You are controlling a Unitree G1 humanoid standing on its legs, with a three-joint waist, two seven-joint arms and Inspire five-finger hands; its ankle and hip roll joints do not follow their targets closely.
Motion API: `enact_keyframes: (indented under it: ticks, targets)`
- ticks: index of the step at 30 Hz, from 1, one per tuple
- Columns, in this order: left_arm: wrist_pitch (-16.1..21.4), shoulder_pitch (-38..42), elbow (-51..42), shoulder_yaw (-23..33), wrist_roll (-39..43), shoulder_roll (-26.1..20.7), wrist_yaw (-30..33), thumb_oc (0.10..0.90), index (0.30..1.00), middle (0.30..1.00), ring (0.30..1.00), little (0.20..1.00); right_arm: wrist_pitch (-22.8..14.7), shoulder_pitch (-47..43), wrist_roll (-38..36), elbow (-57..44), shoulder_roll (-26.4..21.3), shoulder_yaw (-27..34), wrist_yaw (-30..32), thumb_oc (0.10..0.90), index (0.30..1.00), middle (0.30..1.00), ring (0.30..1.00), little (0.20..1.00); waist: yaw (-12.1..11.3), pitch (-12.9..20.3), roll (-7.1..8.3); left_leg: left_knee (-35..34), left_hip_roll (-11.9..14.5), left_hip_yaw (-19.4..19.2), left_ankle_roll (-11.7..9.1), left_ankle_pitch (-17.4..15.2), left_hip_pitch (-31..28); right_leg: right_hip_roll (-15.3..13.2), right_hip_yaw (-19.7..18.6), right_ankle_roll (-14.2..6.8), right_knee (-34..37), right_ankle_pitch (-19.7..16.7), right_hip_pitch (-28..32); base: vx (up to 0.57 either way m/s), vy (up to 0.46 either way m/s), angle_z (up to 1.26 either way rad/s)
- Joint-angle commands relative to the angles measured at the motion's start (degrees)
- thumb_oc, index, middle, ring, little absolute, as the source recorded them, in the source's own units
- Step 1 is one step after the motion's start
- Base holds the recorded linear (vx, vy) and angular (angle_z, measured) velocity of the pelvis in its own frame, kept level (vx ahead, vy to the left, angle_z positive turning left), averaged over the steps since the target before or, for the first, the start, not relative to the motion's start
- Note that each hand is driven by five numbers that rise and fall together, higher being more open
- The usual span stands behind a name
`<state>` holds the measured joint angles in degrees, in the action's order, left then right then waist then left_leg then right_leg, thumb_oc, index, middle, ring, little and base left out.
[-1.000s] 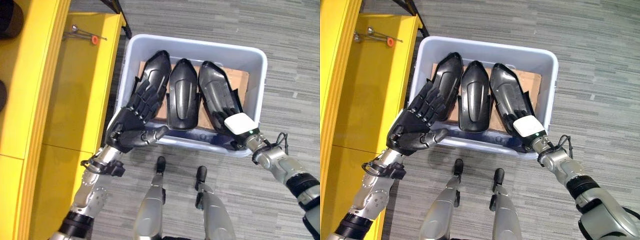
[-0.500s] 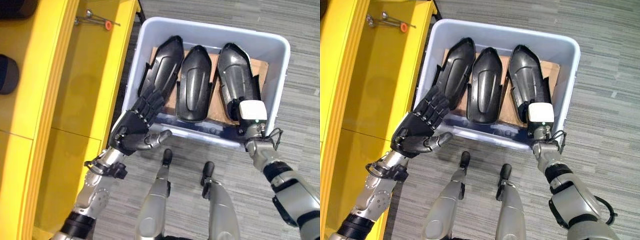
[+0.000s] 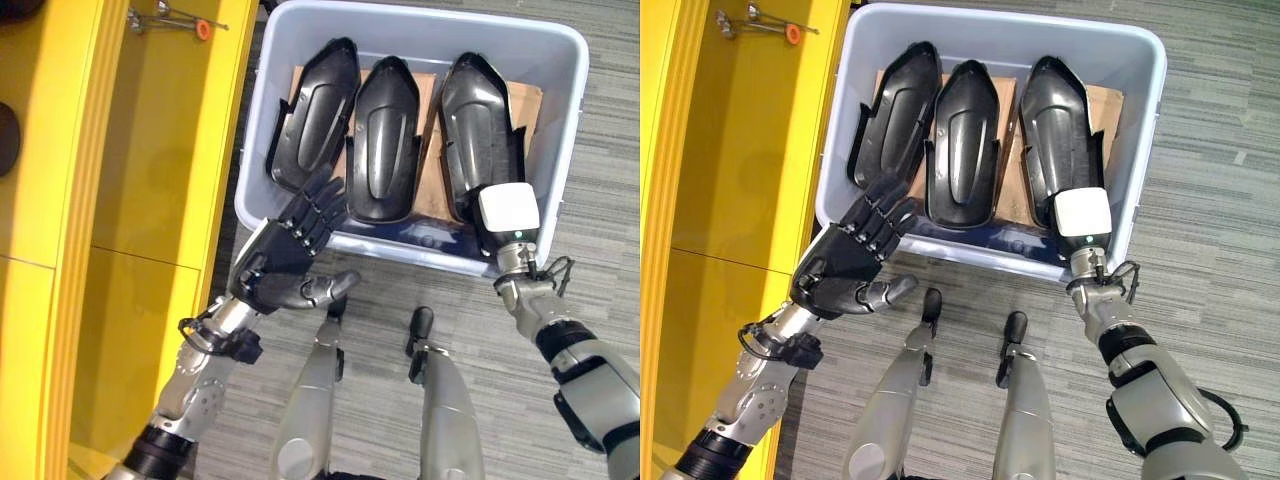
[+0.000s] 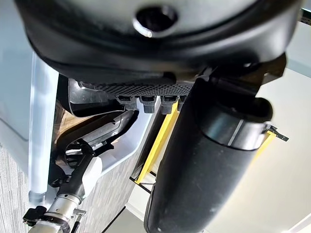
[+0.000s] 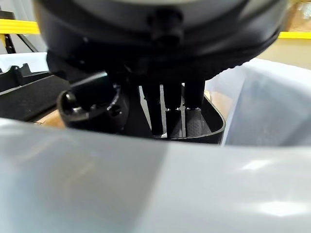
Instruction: Move parts from the plastic box to the shelf.
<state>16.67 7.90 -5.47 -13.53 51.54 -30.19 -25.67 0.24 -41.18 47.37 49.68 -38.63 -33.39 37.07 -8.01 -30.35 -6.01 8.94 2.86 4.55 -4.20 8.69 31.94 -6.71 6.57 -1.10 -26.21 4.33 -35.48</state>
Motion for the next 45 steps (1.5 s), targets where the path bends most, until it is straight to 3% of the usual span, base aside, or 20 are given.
enact_keyframes:
  ticks: [1, 7, 8, 11, 12, 19, 27, 33, 35, 40, 45]
  targets:
    - [8.2, -0.1, -8.8, 3.3, 1.6, 0.3, -1.8, 0.900, 1.000, 1.000, 1.000, 1.000, -2.9, 7.3, 3.8, -2.8, -1.3, -4.5, 2.5, 0.400, 0.300, 0.300, 0.300, 0.300, 1.8, 0.6, -0.05, 2.2, -2.6, -0.3, 4.3, -6.9, -2.7, 2.4, 0.7, 0.8, 1.3, 5.2, 7.0, -0.01, 0.002, -0.05]
    - [8.4, -1.5, -9.8, 5.9, 3.2, -1.7, -2.2, 0.900, 1.000, 1.000, 1.000, 1.000, -3.7, 10.0, 6.6, -17.2, -6.6, -0.2, 5.9, 0.400, 0.300, 0.300, 0.300, 0.300, 3.3, 0.6, 2.06, 1.5, -1.7, -0.7, 4.2, -7.9, -8.2, 2.8, -0.9, 0.3, 4.6, 4.4, 12.7, 0.03, -0.004, -0.10]
    - [7.8, -2.4, -10.3, 7.1, 4.7, -2.0, -3.3, 0.900, 1.000, 1.000, 1.000, 1.000, -4.0, 11.2, 8.6, -22.5, -8.1, 2.8, 6.7, 0.400, 0.300, 0.300, 0.300, 0.300, 3.8, 0.6, 2.72, 1.1, -1.3, -0.8, 4.0, -8.1, -10.7, 3.0, -1.5, 0.2, 6.2, 3.9, 15.4, 0.07, -0.008, -0.06]
    - [7.4, -3.4, -10.8, 8.0, 5.2, -2.3, -4.1, 0.900, 1.000, 1.000, 1.000, 1.000, -4.2, 12.3, 9.5, -26.8, -9.2, 5.4, 6.5, 0.400, 0.300, 0.300, 0.300, 0.300, 4.1, 0.7, 3.24, 0.4, -1.1, -0.8, 3.9, -8.3, -13.4, 3.1, -1.9, 0.0, 7.6, 3.7, 18.3, 0.09, 0.003, -0.09]
    - [6.6, -4.9, -11.2, 9.1, 6.2, -2.2, -4.8, 0.900, 1.000, 1.000, 1.000, 1.000, -4.6, 14.0, 9.3, -31.8, -10.0, 9.2, 5.6, 0.400, 0.300, 0.300, 0.300, 0.300, 4.5, 2.9, 3.99, -1.0, -0.6, -0.7, 3.5, -8.5, -15.9, 3.2, -2.3, -0.1, 9.9, 3.4, 21.2, 0.13, 0.008, -0.10]
    - [3.9, -9.6, -12.0, 11.8, 7.1, -0.5, -6.5, 0.900, 1.000, 1.000, 1.000, 1.000, -7.6, 21.6, 8.0, -43.3, -8.8, 18.6, 3.7, 0.400, 0.300, 0.300, 0.300, 0.300, 5.1, 10.1, 5.72, -7.0, 0.7, -1.6, 2.7, -7.5, -23.3, 3.4, -3.0, -0.9, 16.7, 1.9, 29.4, 0.16, 0.031, -0.13]
    - [1.3, -11.6, -11.2, 12.1, 6.4, 2.1, -7.0, 0.900, 1.000, 1.000, 1.000, 1.000, -8.7, 28.5, -0.8, -48.2, -5.2, 23.5, -0.8, 0.400, 0.300, 0.300, 0.300, 0.300, 6.3, 18.0, 6.43, -11.7, 2.0, -2.8, 1.5, -6.5, -29.3, 2.5, -3.1, -2.0, 22.3, 0.1, 36.2, 0.15, 0.125, -0.02]
    - [1.0, -12.4, -10.9, 12.6, 5.0, 3.0, -6.1, 0.900, 1.000, 1.000, 1.000, 1.000, -14.0, 31.6, -5.6, -52.9, -2.8, 25.8, -4.8, 0.400, 0.300, 0.300, 0.300, 0.300, 7.3, 20.2, 6.30, -13.2, 1.8, -4.5, 1.5, -7.6, -32.8, 1.4, -3.1, -3.1, 25.3, -1.2, 38.8, 0.04, 0.183, -0.06]
    - [3.0, -12.5, -9.9, 13.3, -1.9, 2.4, -6.2, 0.900, 1.000, 1.000, 1.000, 1.000, -16.9, 33.5, -5.3, -57.3, -2.5, 26.7, -8.0, 0.400, 0.300, 0.300, 0.300, 0.300, 8.0, 21.1, 6.24, -13.5, 1.4, -5.9, 1.8, -8.0, -33.6, 0.6, -2.9, -4.0, 26.5, -2.6, 39.2, 0.02, 0.334, -0.12]
    - [-0.2, -14.0, -9.0, 13.5, -2.0, 0.9, -7.0, 0.900, 1.000, 1.000, 1.000, 1.000, -19.9, 35.7, -7.4, -61.0, -4.4, 28.9, -9.9, 0.400, 0.300, 0.300, 0.300, 0.300, 8.6, 22.0, 6.09, -13.8, 0.0, -7.6, 2.5, -9.8, -35.0, -1.1, -2.6, -5.7, 28.7, -4.1, 40.1, 0.02, 0.255, -0.13]
    - [2.9, -15.0, -5.0, 12.1, -5.1, 0.3, -5.3, 0.900, 1.000, 1.000, 1.000, 1.000, -23.1, 37.6, -7.4, -63.8, -4.1, 30.0, -9.4, 0.400, 0.300, 0.300, 0.300, 0.300, 9.5, 23.0, 6.31, -13.9, -2.2, -8.7, 4.8, -11.3, -35.9, -2.3, -4.3, -7.9, 28.8, -6.3, 38.9, -0.04, 0.160, -0.08]
